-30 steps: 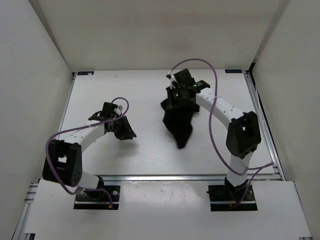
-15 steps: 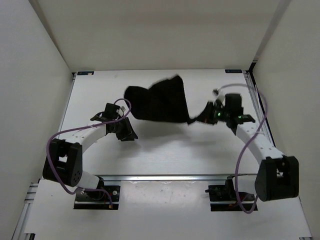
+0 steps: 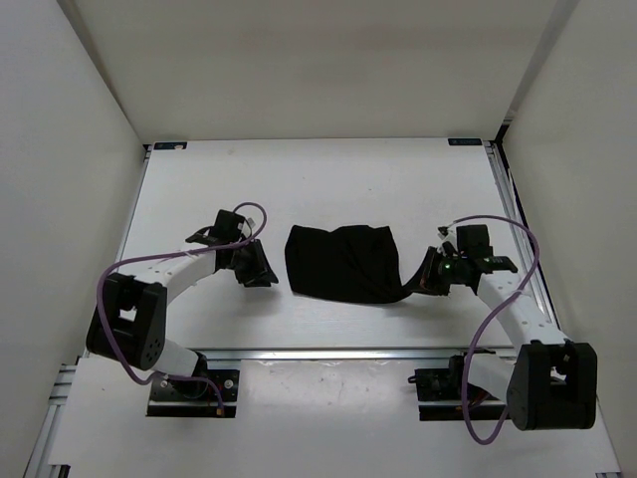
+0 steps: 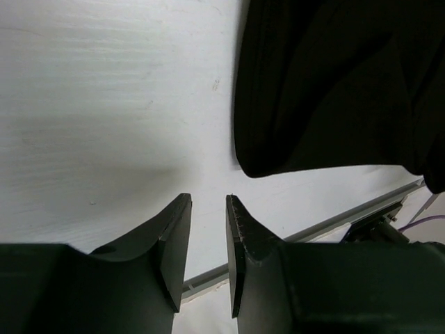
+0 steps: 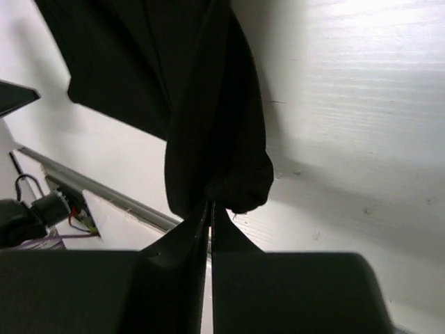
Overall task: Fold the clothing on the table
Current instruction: Flatten the skirt out
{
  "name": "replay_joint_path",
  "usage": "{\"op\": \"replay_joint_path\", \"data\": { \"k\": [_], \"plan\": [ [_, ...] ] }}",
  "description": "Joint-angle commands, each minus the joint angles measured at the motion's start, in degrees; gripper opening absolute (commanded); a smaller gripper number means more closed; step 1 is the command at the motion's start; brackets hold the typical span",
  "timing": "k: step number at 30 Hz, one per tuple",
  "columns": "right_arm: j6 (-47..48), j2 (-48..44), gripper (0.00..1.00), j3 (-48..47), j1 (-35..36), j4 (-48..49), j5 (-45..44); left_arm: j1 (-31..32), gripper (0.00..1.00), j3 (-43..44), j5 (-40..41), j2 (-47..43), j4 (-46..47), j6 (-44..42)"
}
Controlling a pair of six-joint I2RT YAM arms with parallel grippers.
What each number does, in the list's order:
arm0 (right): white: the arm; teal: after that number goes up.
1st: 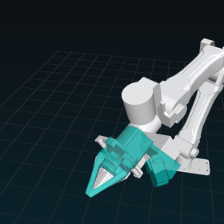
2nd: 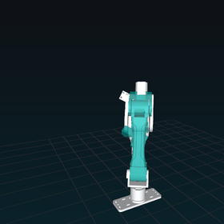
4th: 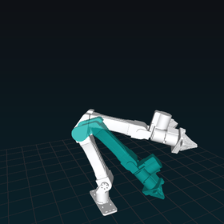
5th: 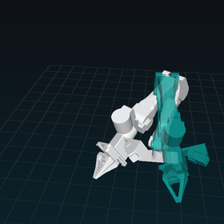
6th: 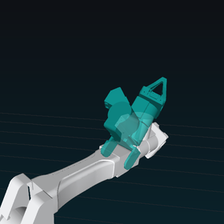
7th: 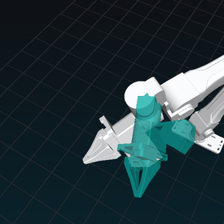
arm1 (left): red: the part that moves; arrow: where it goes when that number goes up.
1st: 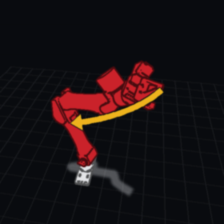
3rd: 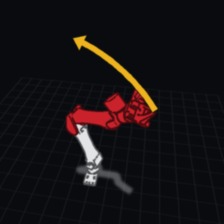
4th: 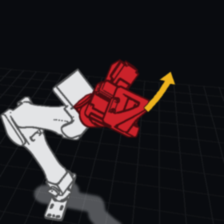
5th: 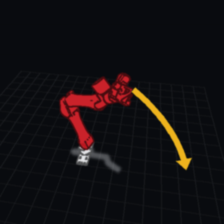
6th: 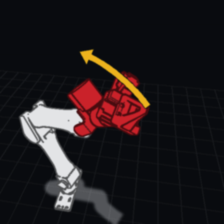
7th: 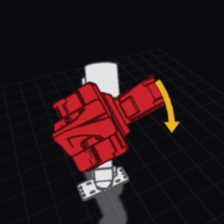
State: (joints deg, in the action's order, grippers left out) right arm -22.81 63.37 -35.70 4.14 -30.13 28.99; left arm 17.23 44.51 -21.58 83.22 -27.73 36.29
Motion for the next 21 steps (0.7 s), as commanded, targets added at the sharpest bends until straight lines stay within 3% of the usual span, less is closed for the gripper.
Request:
{"op": "replay_joint_path", "data": {
  "k": [1,5,7,8,10,13,15,21],
  "plan": [
    [-1.9,-0.2,0.05,-2.6,0.7,-3.8,-6.7,1.4,0.38,2.2,-0.3,-0.4,1.3,0.6],
    [-11.3,-4.5,0.05,-7.2,2.0,-14.3,-35.6,0.6,0.38,3.5,-0.8,-1.2,0.9,1.1],
    [-13.0,-9.0,0.22,-8.5,1.2,-14.3,-41.9,-0.1,0.38,4.1,-0.8,-2.4,0.7,1.0],
    [-13.2,-10.2,0.25,-9.3,0.9,-12.7,-42.4,-0.2,0.38,4.7,-0.7,-2.7,0.7,1.1],
    [-12.7,-13.3,0.54,-9.5,-0.6,-8.9,-40.4,-0.4,0.37,5.8,-1.6,-2.0,0.7,1.0],
    [-11.3,-13.8,0.74,-8.3,0.0,-3.3,-34.3,0.0,0.38,6.7,-1.5,-1.0,0.5,1.1],
    [-10.2,-12.2,0.74,-7.8,2.4,0.4,-30.0,0.6,0.38,6.6,-2.1,-0.3,1.6,1.8],
    [-2.1,2.4,0.56,-8.9,6.3,2.8,-20.0,4.5,0.38,7.9,-3.5,2.5,3.9,3.0]
  ]
}}
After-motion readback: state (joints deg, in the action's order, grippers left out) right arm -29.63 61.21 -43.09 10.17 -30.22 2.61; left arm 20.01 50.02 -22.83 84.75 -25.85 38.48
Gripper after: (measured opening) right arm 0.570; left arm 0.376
